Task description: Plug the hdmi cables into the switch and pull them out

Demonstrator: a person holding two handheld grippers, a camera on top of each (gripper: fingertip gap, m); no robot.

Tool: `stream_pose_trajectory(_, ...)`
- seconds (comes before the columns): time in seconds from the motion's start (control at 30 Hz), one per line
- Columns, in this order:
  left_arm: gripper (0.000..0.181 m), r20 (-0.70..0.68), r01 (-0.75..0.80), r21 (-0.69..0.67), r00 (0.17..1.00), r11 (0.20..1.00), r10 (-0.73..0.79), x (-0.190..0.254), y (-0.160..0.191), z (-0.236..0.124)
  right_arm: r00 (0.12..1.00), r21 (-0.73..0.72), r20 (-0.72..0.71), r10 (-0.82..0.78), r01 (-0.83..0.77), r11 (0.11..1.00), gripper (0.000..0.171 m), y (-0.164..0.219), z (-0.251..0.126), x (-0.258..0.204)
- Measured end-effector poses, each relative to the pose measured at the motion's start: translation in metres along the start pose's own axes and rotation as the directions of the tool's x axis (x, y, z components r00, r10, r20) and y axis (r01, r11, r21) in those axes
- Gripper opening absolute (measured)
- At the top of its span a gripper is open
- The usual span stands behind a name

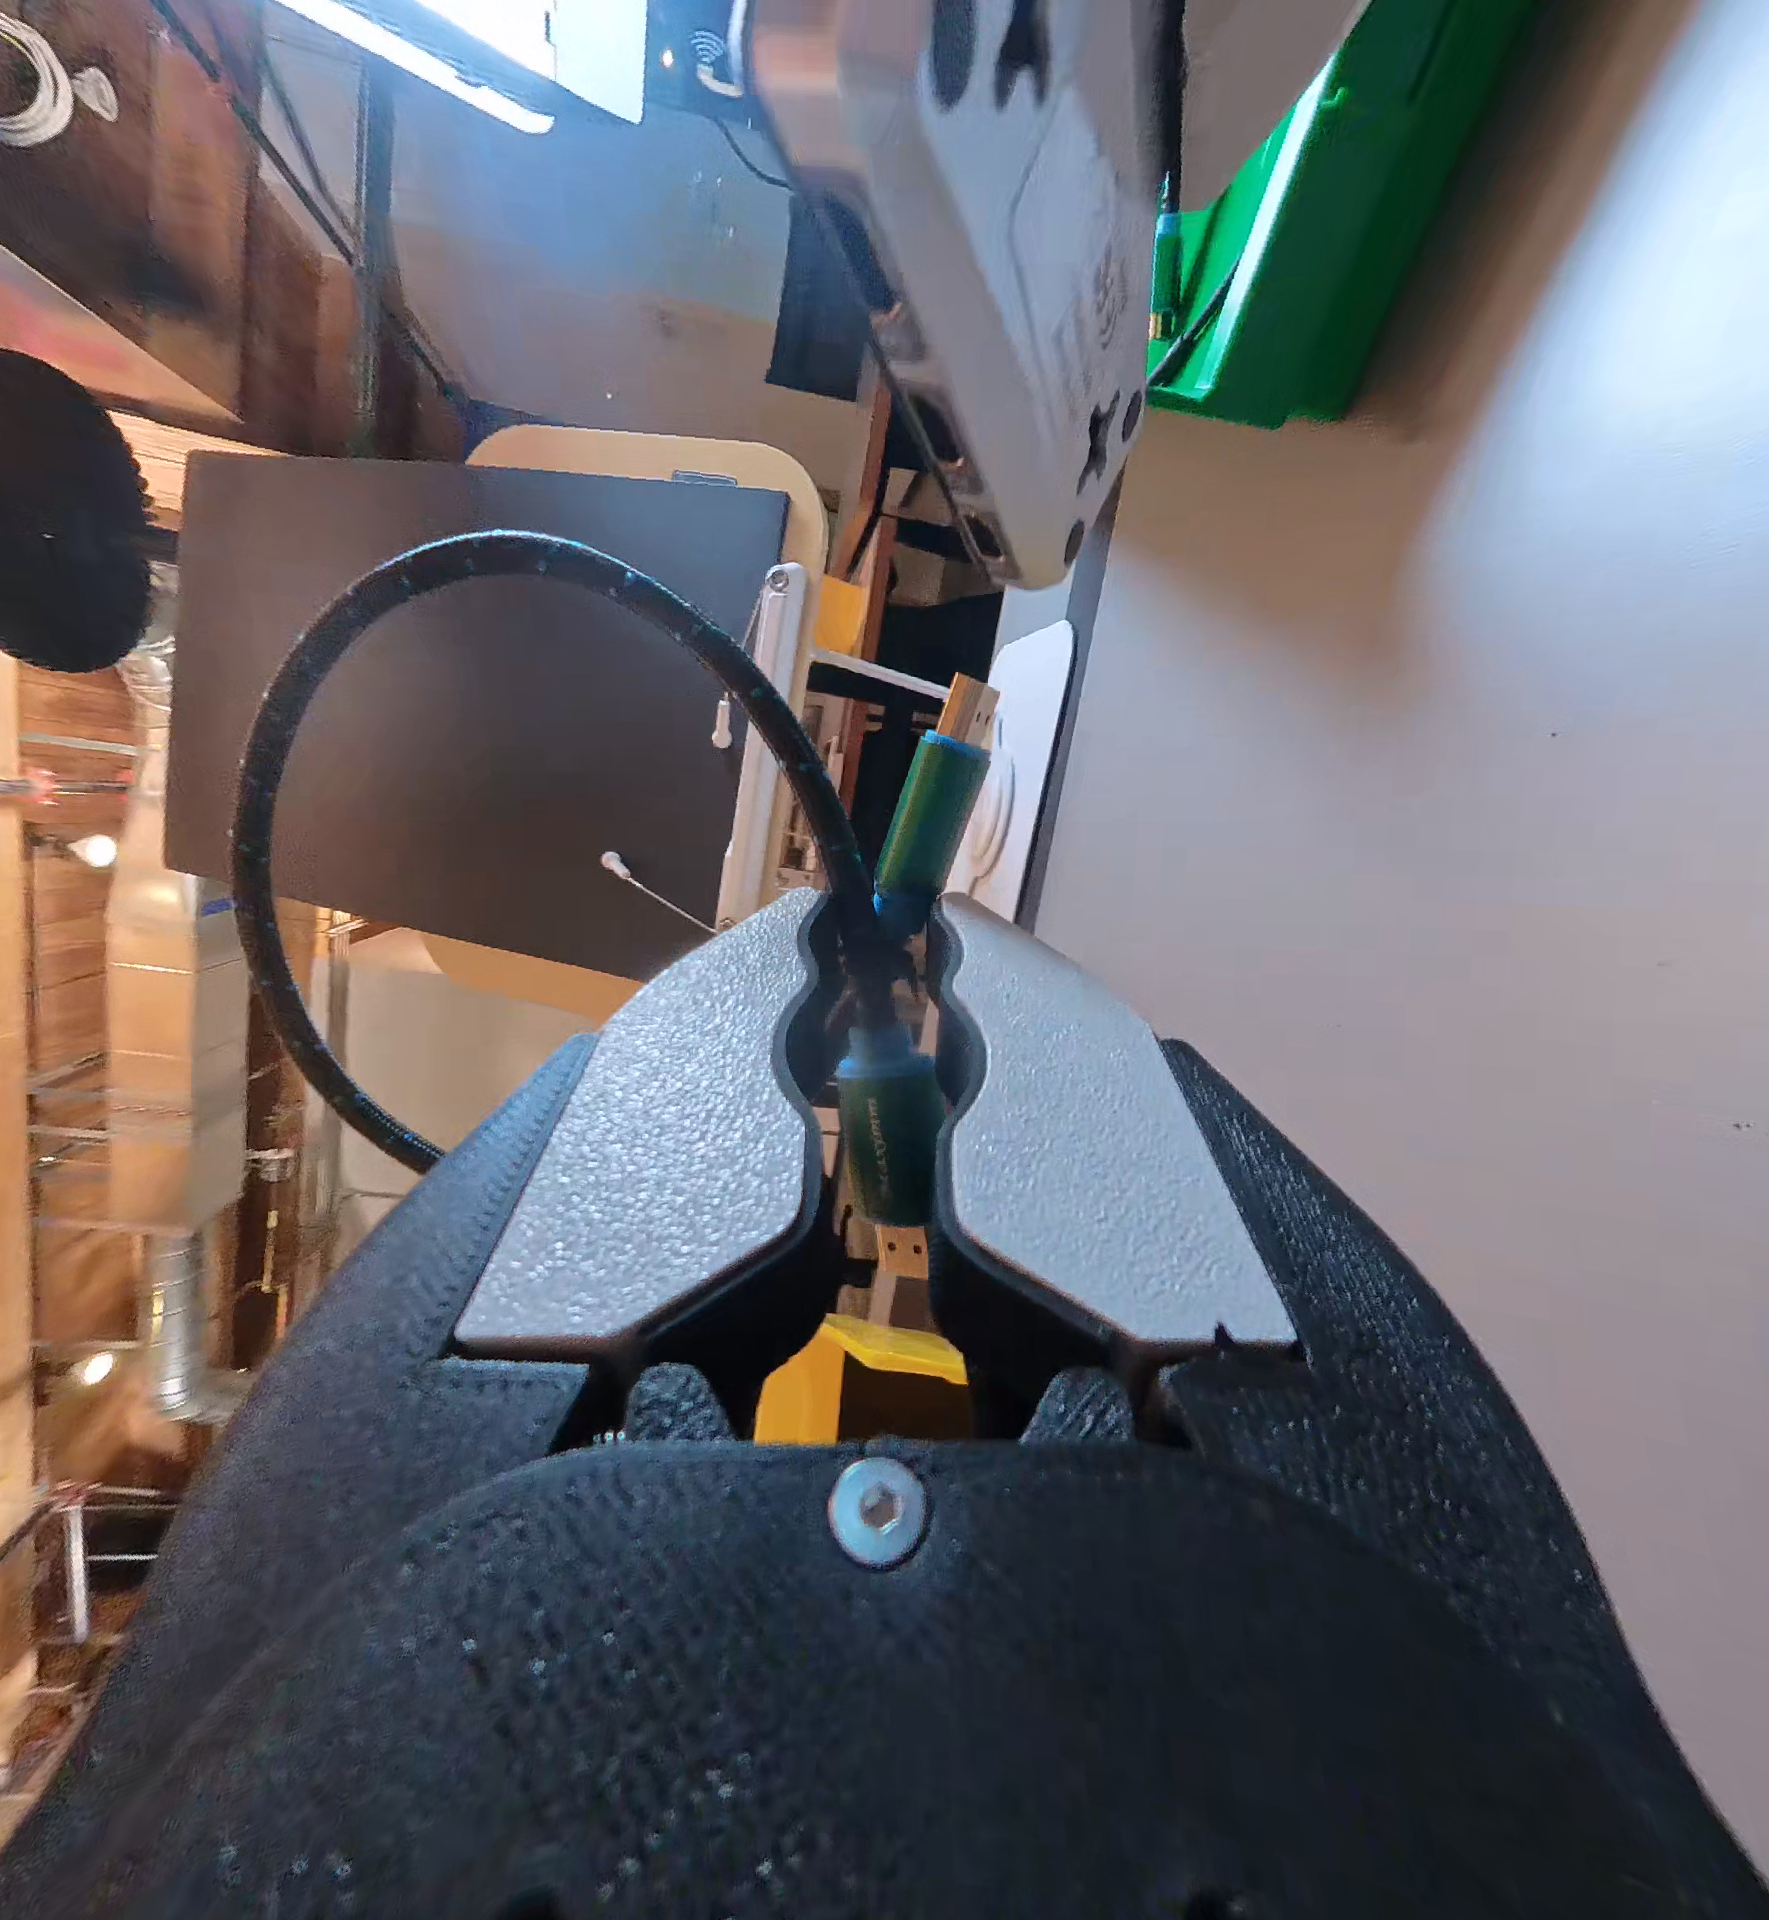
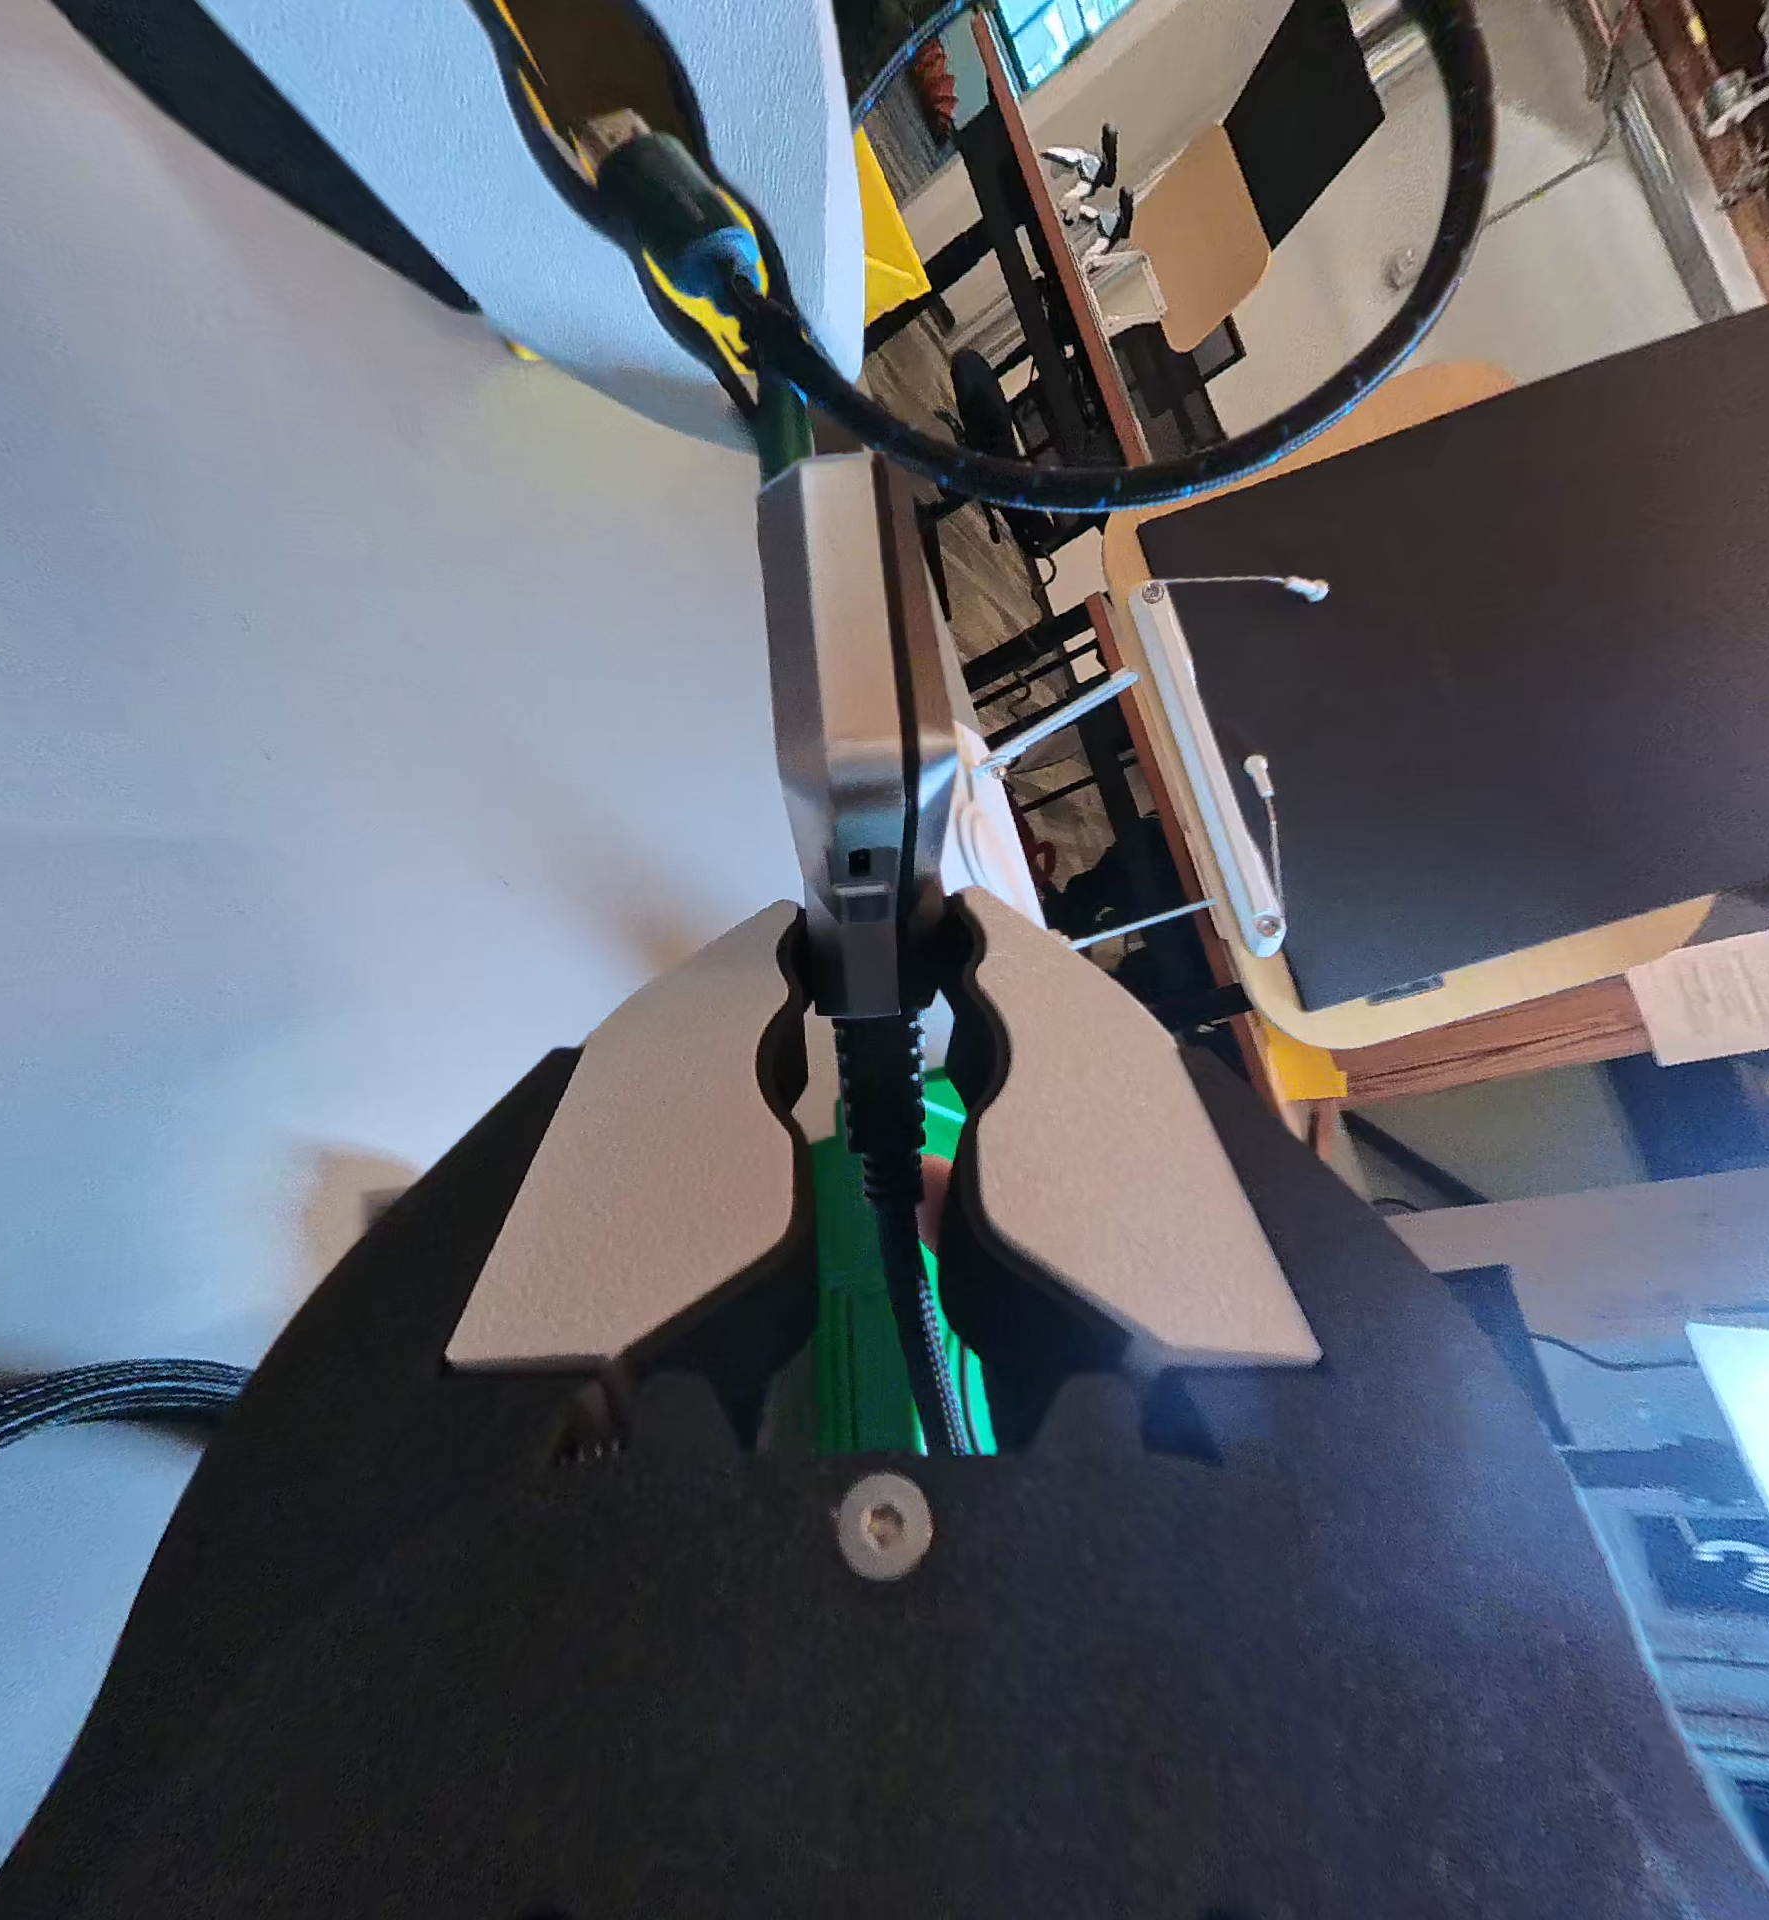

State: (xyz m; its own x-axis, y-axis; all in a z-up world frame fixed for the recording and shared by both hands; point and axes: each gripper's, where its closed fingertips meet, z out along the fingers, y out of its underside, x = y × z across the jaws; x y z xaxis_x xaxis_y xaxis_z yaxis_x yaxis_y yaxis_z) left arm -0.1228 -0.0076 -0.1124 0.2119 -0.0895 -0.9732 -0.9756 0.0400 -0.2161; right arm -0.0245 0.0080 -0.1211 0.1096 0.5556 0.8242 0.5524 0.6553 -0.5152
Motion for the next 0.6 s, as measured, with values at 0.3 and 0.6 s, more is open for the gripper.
stream_pose_trajectory(0.3,0.017,0.004,-0.078,-0.052,0.997,0.996,0.078,0.006,-0.007,0.0,0.996,0.016,0.051,0.069,-0.07,0.997,0.023,-0.008,0.007,-0.013)
stream_pose_trajectory(0.6,0.016,-0.043,-0.051,-0.122,0.998,0.991,0.046,0.012,-0.001,0.001,0.991,0.047,0.079,0.109,-0.113,0.992,0.023,-0.012,0.01,-0.021)
